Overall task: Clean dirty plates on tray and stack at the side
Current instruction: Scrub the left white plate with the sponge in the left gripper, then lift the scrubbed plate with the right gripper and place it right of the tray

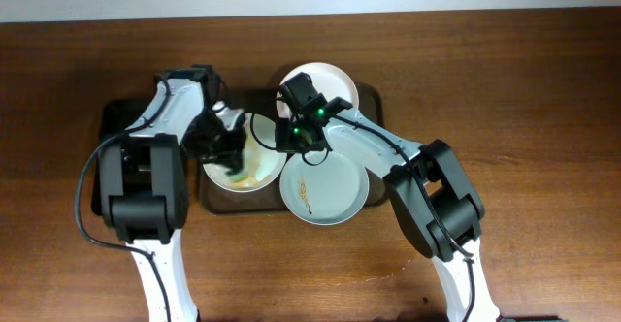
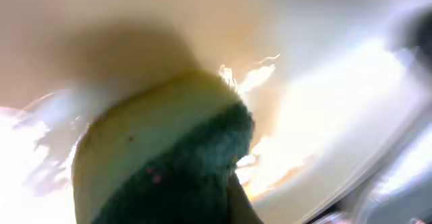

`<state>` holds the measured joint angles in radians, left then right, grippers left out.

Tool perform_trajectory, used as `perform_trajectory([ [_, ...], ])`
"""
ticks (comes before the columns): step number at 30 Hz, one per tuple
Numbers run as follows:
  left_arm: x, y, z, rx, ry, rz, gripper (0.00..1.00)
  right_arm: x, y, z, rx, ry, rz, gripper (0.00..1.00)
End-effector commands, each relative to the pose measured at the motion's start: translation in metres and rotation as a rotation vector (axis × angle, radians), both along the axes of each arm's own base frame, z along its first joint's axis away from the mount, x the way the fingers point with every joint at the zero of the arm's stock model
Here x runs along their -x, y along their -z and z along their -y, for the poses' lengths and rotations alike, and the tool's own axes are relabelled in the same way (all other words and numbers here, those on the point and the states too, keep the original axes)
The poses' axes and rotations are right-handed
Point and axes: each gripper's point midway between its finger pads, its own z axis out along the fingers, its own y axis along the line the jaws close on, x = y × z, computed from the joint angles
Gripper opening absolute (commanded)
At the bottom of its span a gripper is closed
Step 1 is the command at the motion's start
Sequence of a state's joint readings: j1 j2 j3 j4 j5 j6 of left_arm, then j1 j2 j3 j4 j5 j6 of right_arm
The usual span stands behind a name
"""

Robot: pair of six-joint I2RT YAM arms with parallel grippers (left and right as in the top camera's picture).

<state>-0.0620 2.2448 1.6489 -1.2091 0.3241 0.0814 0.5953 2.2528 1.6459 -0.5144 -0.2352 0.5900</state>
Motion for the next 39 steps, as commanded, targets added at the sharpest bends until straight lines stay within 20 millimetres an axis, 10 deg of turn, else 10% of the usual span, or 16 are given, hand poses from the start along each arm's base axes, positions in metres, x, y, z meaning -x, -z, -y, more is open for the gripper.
perform_trajectory([
  [1,-0.017,0.027,0.056,0.338,0.026,0.074,0.01,-0.005,0.008,0.008,0.031,0.023,0.004,0.04],
  [3,-0.040,0.039,0.043,0.232,-0.065,0.128,0.01,-0.005,0.008,0.008,0.031,0.023,0.004,0.04],
  [6,-0.061,0.048,-0.054,-0.329,-0.359,0.136,0.01,-0.003,0.009,0.009,0.037,0.023,-0.005,0.04],
  [11,-0.103,-0.060,-0.085,-0.416,-0.389,0.230,0.01,-0.001,0.006,0.008,0.031,0.011,-0.014,0.04],
  [14,-0.108,-0.134,-0.103,-0.406,-0.399,0.301,0.01,-0.017,-0.050,0.002,0.020,-0.040,0.104,0.04],
  [16,-0.111,-0.150,-0.116,-0.405,-0.433,0.331,0.01,-0.021,-0.085,-0.001,0.016,-0.078,0.151,0.04],
  [23,-0.110,-0.151,-0.150,-0.416,-0.505,0.328,0.01,-0.034,-0.185,0.041,0.619,-0.005,0.543,0.04],
  [32,-0.110,-0.151,-0.150,-0.416,-0.505,0.327,0.01,0.030,-0.282,0.018,1.126,0.189,1.035,0.04],
  [39,-0.110,-0.150,-0.149,-0.416,-0.504,0.327,0.01,0.048,-0.296,0.008,1.158,0.212,1.108,0.04],
])
